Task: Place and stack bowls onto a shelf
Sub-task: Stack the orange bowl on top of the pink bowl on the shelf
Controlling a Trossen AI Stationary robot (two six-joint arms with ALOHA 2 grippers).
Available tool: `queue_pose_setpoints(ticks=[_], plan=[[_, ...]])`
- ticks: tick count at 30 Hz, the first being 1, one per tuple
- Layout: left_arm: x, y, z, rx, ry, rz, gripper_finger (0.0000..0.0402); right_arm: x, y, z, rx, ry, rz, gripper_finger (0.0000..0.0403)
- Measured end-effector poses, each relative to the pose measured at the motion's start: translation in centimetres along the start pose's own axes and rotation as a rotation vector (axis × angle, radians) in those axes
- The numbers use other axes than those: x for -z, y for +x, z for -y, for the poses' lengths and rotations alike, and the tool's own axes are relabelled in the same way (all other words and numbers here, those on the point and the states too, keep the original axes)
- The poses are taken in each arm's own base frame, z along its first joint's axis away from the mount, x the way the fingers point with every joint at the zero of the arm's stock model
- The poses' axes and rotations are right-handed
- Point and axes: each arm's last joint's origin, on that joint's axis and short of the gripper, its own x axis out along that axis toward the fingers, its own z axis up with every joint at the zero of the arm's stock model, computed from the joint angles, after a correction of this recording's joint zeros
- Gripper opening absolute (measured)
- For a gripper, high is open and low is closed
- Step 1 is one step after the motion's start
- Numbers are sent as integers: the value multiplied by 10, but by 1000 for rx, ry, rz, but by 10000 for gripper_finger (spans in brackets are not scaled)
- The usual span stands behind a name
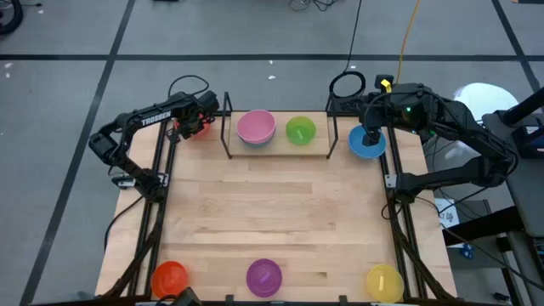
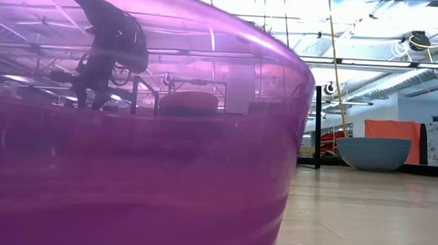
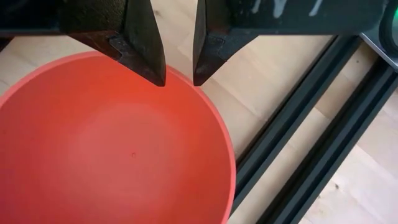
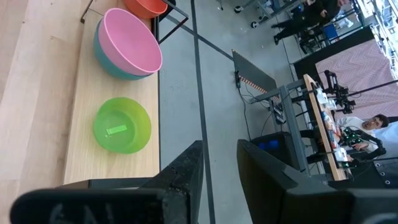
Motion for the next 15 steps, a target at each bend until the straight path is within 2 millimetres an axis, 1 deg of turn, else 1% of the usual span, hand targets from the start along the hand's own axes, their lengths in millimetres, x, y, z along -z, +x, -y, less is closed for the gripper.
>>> queue_pose_setpoints(ticks=[7,11,13,15], plan=[[5,-2,4,33,-22,5,88,0,0,0,0,-7,0,93],[9,-4,10,92,-141,3,88,0,0,0,0,-24,0,93],[11,-5,11,103,-218,-11,88,0,0,0,0,-24,-1,93],[12,-5,11,104,-257,-14,88,0,0,0,-1,-19,-1,93]])
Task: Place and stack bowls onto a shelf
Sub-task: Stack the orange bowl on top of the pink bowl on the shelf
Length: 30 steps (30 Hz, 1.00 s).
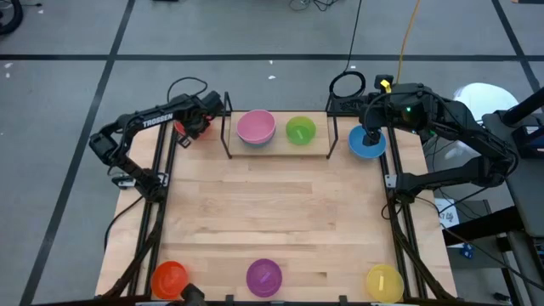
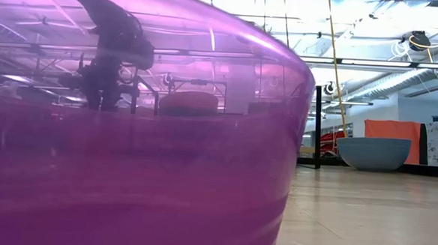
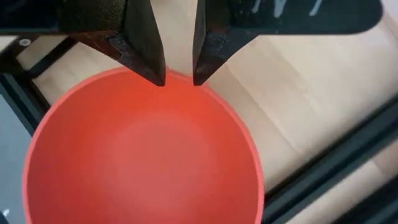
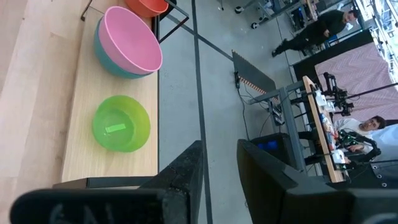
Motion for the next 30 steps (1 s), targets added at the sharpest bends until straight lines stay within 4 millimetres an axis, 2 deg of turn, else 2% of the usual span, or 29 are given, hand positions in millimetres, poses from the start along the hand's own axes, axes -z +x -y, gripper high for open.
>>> queue_pose_setpoints(ticks=[5,7,23,30], plan=[[0,0,-1,-10,0,2,88,0,0,0,-1,12,0,93],[0,0,-2,-22,60,6,88,0,0,0,-1,14,-1,93],[-7,2,-5,-71,988,-1,88,0,0,0,-3,15,1,93],[-7,2,-6,-75,1287,-21,88,0,0,0,-3,17,1,93]])
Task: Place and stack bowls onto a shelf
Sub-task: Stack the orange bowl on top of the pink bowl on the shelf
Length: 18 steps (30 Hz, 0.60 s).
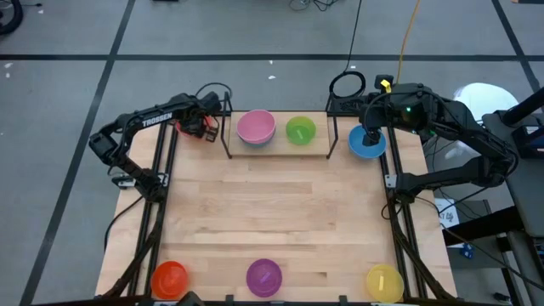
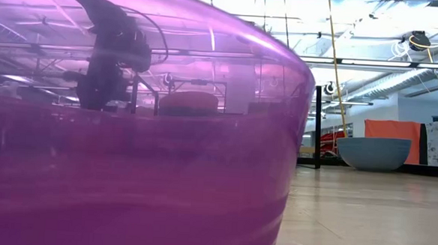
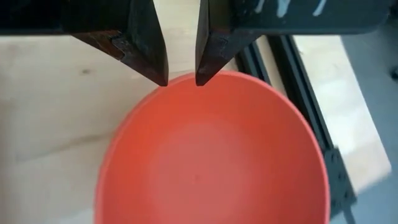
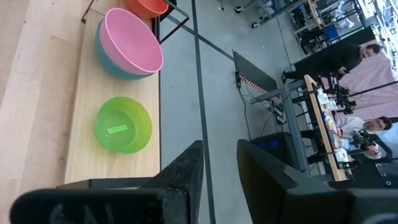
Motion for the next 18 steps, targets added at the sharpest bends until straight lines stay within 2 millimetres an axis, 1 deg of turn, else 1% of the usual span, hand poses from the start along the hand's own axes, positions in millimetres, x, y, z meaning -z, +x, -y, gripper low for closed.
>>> queue_pose_setpoints(ticks=[6,10,14,18], plan=[[2,0,-1,-13,204,-18,88,0,0,0,0,1,0,93],[3,2,-1,-16,309,-29,87,0,0,0,-1,1,1,93],[9,10,-1,-35,386,-57,87,0,0,0,0,1,2,93],[17,20,-3,-85,423,-92,88,0,0,0,0,1,2,93]])
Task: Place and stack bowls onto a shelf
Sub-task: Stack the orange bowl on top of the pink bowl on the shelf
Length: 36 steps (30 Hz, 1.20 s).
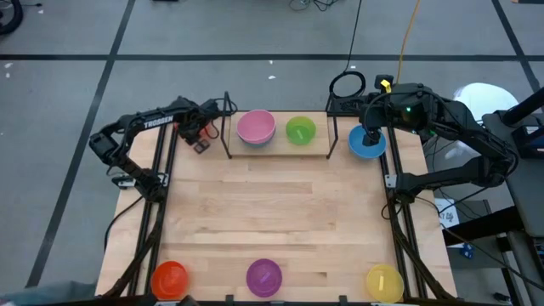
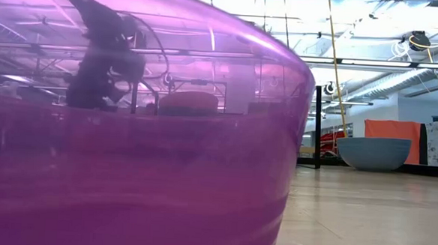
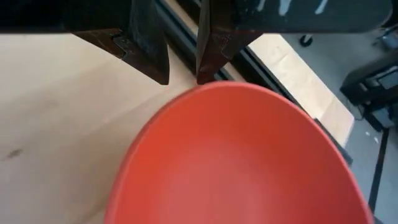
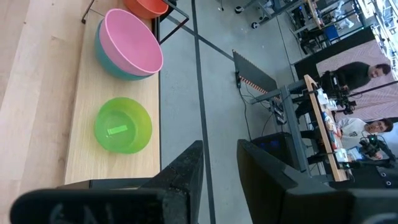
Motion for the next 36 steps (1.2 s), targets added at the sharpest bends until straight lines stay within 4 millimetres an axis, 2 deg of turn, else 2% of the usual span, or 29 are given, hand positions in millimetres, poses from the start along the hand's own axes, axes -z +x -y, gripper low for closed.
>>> queue_pose_setpoints(ticks=[5,10,18,24,31,36], plan=[[7,10,2,-55,47,-39,88,0,0,0,0,0,0,93],[8,11,3,-60,104,-44,88,-1,2,0,-3,-1,-3,93],[1,-5,13,-126,355,5,88,-5,12,-2,-12,-8,-13,93],[-2,-8,13,-98,446,25,88,-10,20,-3,-16,-11,-18,93],[-7,-4,3,-79,409,57,88,-11,25,-4,-24,-22,-27,93],[-9,-1,-1,2,415,86,88,-11,25,-4,-24,-19,-27,93]])
